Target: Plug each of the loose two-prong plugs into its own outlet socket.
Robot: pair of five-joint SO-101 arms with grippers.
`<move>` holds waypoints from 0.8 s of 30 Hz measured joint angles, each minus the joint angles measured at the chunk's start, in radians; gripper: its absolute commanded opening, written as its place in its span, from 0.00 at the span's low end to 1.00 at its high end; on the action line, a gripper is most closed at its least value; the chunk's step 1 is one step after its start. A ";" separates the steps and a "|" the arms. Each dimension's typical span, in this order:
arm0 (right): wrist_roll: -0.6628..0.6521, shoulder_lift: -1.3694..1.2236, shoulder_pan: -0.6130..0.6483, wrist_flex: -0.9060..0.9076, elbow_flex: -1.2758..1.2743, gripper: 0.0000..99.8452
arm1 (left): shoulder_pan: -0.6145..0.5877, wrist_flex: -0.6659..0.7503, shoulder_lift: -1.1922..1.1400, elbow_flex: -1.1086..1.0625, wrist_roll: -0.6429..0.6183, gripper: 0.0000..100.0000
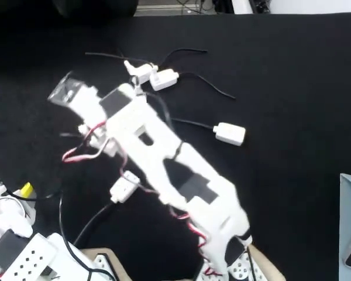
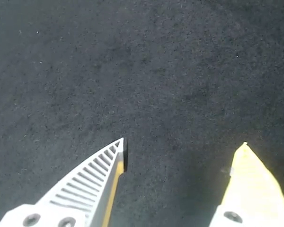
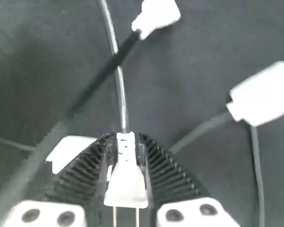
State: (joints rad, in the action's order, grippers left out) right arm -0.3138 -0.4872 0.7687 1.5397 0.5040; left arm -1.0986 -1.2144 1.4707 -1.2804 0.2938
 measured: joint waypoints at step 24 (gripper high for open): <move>0.041 0.953 -0.430 -0.181 -0.987 0.01 | 0.023 -0.018 0.000 0.000 0.002 0.35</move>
State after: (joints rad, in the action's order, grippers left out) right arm -0.2723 0.4657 0.3391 1.3587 -0.4826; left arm -1.0756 -1.2329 1.4707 -1.2804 0.2954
